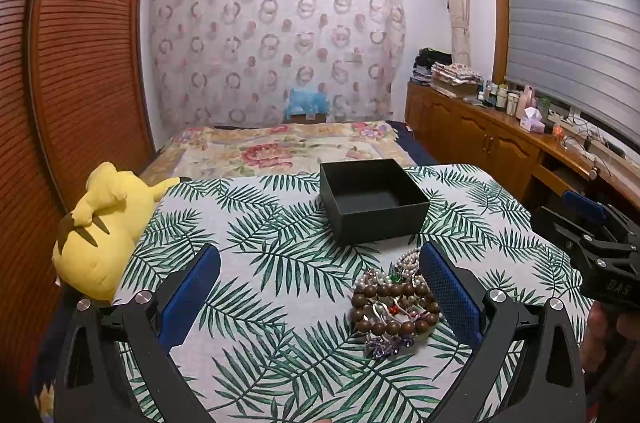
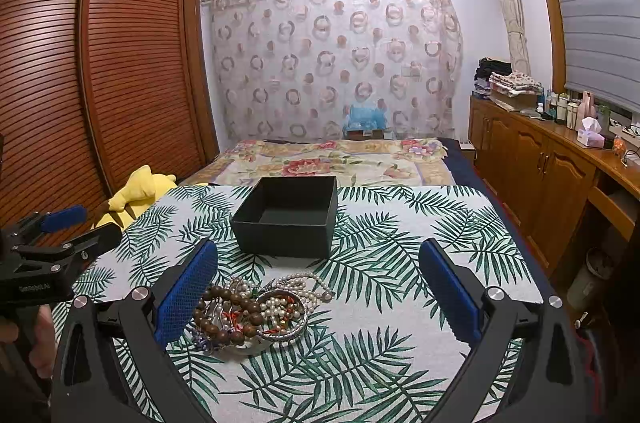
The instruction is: Organize jewelry
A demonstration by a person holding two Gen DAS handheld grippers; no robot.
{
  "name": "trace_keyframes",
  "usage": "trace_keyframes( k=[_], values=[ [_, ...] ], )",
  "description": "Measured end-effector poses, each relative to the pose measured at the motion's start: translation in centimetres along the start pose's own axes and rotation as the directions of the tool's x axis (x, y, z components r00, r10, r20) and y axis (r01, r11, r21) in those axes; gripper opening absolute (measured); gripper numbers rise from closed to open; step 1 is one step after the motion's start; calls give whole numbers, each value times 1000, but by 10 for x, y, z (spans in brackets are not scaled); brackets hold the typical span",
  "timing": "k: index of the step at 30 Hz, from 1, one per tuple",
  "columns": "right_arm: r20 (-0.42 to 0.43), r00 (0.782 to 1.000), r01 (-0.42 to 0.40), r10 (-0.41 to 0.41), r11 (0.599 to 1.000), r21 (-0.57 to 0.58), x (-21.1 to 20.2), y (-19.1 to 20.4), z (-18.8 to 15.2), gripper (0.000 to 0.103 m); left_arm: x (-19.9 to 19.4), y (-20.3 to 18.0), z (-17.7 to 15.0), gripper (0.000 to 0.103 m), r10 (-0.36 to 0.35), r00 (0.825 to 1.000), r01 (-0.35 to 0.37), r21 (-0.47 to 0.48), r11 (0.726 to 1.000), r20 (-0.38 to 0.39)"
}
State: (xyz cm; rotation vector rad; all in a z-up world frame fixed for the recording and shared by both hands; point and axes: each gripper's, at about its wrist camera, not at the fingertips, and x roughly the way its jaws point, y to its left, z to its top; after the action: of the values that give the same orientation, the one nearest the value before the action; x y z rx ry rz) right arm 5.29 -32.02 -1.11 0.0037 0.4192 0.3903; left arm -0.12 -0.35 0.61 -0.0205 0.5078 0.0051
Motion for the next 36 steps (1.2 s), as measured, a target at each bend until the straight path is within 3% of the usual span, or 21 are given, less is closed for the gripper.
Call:
trace_keyframes(
  k=[36],
  values=[
    [1,1000,-1,1,1000,-1,-1,0,0,101,0,-3,-1,97,-2,1000,2,4,1000,-1]
  ],
)
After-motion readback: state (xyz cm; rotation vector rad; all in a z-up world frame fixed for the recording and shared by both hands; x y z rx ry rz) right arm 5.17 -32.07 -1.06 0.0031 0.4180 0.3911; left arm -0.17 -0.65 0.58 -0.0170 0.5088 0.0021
